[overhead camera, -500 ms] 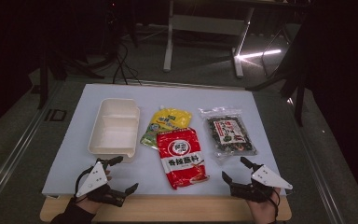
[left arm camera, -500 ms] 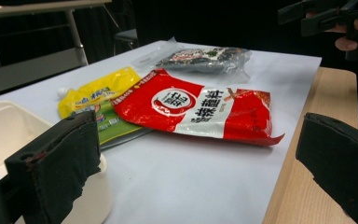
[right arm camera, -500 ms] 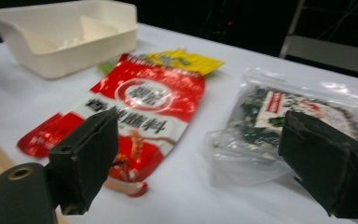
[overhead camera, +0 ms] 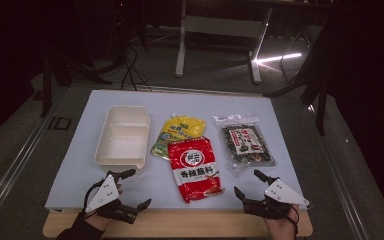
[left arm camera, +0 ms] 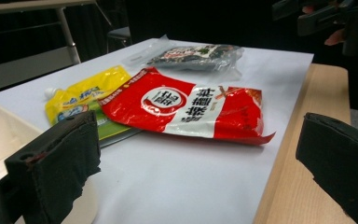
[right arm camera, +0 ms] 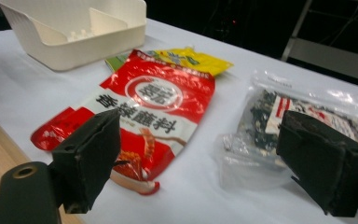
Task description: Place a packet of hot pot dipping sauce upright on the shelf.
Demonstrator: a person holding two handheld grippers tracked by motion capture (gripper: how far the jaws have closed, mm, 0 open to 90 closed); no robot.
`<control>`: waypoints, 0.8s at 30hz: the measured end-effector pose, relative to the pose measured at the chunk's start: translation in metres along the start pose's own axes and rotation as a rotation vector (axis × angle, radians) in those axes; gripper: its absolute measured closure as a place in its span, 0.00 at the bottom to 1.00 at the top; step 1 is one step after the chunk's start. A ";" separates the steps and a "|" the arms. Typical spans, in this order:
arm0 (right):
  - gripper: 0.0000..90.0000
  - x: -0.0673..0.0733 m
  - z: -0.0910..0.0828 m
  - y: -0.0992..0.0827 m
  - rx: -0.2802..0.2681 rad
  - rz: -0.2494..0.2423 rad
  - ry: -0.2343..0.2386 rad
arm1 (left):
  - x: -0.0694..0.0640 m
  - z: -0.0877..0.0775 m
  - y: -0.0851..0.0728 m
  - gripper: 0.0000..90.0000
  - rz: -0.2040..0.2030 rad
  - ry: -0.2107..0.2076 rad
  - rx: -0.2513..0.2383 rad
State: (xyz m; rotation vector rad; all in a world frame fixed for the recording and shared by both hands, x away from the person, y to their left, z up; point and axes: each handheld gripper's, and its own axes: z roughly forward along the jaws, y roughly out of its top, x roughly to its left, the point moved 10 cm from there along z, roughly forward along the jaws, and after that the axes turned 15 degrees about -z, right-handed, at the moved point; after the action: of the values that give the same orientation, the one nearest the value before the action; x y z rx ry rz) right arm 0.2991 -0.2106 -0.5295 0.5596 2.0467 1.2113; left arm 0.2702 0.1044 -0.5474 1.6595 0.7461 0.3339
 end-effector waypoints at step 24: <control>0.11 -0.014 0.010 0.077 -0.066 -0.041 0.072 | -0.005 0.006 0.000 0.01 -0.015 -0.025 0.004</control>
State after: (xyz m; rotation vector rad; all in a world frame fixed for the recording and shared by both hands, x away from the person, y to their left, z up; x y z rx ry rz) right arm 0.3176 -0.1774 -0.4600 0.4463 2.0596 1.2871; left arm 0.2697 0.0961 -0.5480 1.6577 0.7411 0.3009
